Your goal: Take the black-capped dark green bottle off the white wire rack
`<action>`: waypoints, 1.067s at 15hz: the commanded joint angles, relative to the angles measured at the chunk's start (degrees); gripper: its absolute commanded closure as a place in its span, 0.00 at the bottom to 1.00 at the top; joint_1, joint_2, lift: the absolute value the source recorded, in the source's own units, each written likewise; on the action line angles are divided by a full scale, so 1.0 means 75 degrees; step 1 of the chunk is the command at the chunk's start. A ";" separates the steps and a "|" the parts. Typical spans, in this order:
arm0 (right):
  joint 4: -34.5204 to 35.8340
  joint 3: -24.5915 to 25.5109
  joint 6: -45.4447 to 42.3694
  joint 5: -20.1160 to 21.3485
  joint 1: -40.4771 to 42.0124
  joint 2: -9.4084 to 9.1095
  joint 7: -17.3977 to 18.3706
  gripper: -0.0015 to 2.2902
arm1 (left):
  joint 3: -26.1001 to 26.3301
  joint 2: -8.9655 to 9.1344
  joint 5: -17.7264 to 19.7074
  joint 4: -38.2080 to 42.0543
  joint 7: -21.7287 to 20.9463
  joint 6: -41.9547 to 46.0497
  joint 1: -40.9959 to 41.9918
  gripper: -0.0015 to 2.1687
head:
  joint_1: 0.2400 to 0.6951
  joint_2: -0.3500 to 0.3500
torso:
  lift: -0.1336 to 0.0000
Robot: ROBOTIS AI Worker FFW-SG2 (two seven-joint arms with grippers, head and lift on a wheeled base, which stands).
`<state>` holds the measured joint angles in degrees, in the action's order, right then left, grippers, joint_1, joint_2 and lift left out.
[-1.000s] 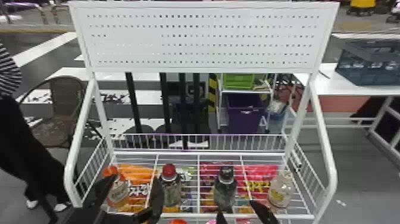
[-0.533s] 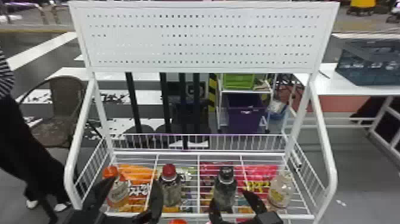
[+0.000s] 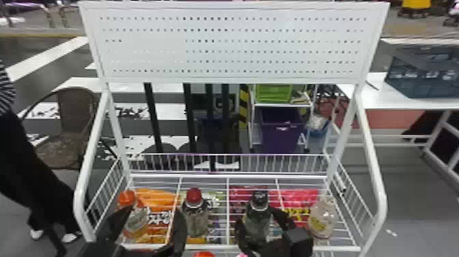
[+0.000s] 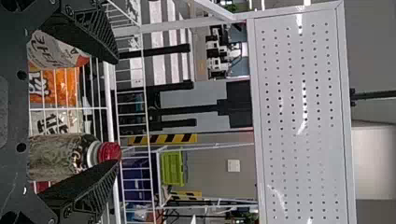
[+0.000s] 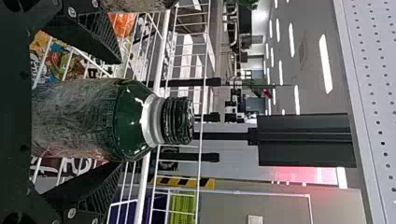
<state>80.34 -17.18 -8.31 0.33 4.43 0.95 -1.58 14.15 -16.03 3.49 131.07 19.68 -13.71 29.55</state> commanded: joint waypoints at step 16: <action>0.4604 0.0896 0.1923 -0.0431 0.2445 0.1104 0.0421 0.77 | -0.0035 -0.0008 0.0003 0.0102 0.0000 -0.0019 -0.0037 0.06 | 0.57 0.50 | 1.00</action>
<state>110.24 -12.19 4.99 -2.57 19.72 8.13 1.57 14.02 -16.08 3.43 131.82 19.69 -13.85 29.34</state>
